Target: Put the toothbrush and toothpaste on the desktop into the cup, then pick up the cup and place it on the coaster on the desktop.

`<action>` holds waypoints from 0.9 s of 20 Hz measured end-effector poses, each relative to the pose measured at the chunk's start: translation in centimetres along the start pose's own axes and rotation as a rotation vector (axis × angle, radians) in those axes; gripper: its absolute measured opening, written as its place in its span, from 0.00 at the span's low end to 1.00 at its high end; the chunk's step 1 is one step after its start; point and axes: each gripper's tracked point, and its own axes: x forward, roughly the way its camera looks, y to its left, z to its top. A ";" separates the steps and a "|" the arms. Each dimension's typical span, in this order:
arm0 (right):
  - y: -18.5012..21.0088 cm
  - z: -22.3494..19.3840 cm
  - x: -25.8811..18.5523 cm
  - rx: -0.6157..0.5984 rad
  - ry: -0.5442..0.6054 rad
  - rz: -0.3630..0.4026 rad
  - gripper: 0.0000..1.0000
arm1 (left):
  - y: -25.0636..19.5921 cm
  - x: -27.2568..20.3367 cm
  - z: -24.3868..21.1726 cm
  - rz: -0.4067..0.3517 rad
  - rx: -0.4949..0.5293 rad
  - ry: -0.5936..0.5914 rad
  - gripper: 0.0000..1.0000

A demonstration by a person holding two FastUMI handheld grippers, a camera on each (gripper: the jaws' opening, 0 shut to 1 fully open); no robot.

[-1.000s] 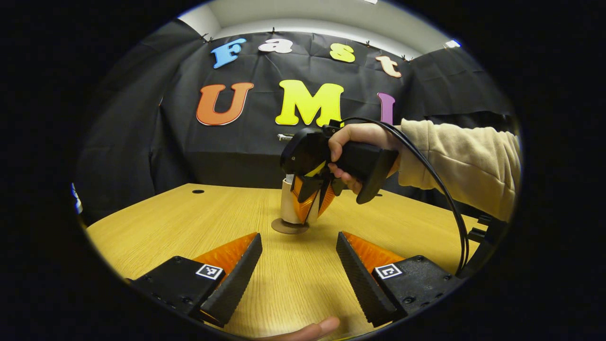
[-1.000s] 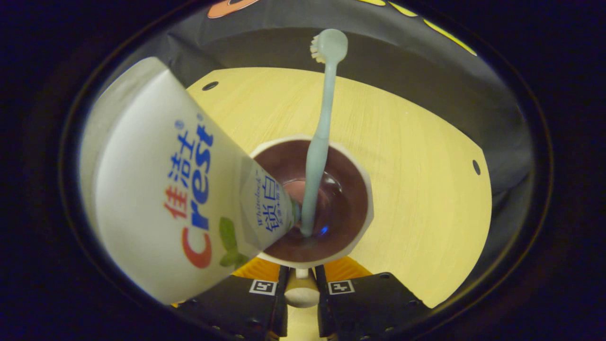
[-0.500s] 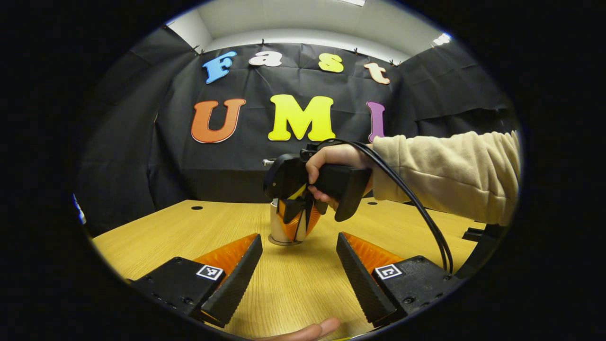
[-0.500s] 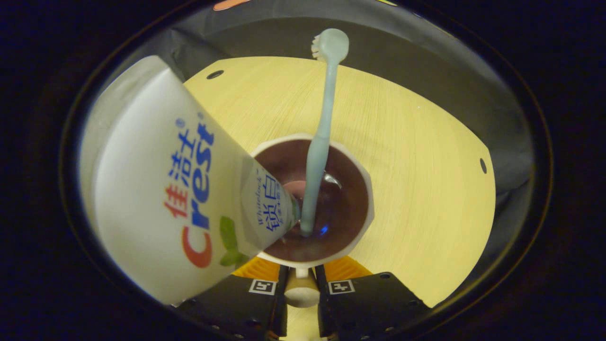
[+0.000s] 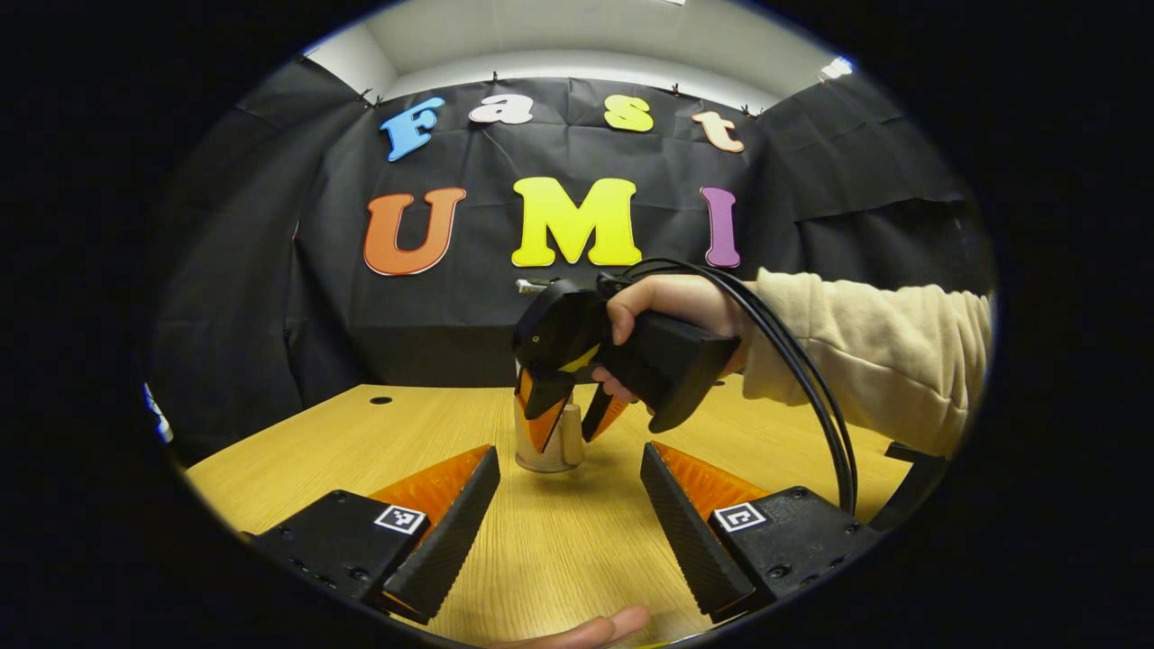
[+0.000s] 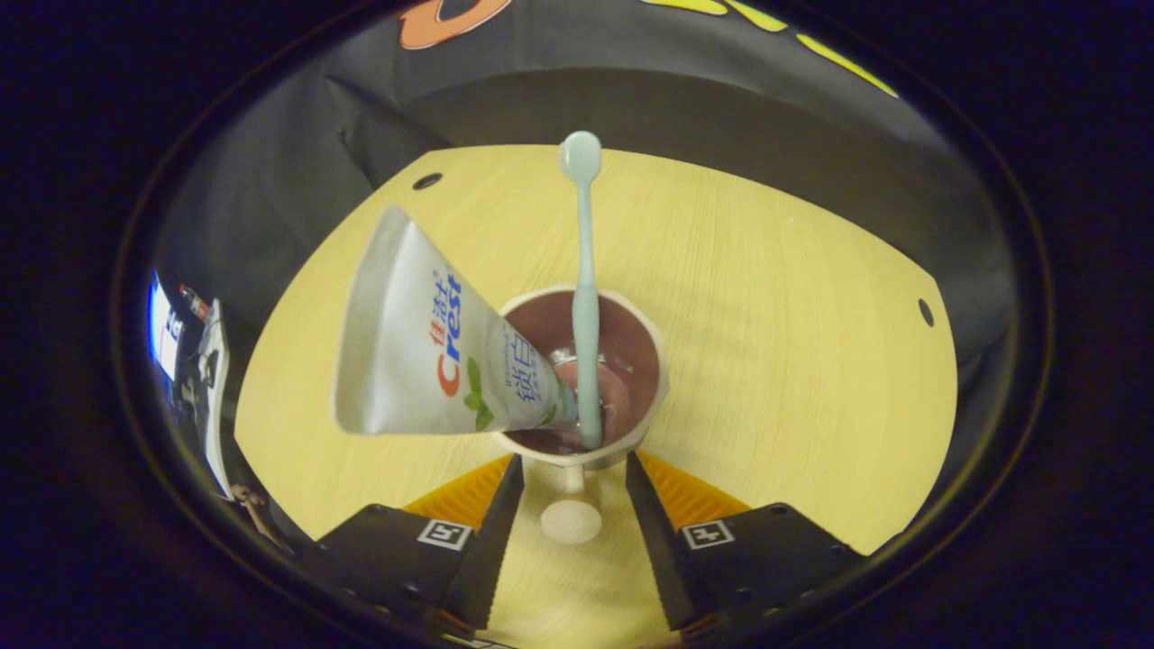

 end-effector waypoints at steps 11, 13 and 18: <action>-6.9 -3.1 -7.7 -0.002 -0.290 0.015 0.96 | 3.6 5.6 5.8 0.170 -0.046 -0.001 1.00; -8.9 -3.9 -9.6 0.015 -0.371 -0.006 0.96 | 3.3 6.1 6.5 0.181 -0.056 -0.005 1.00; -13.7 -5.1 -15.2 0.063 -0.584 -0.018 0.94 | 1.8 6.4 6.1 0.217 -0.041 0.028 1.00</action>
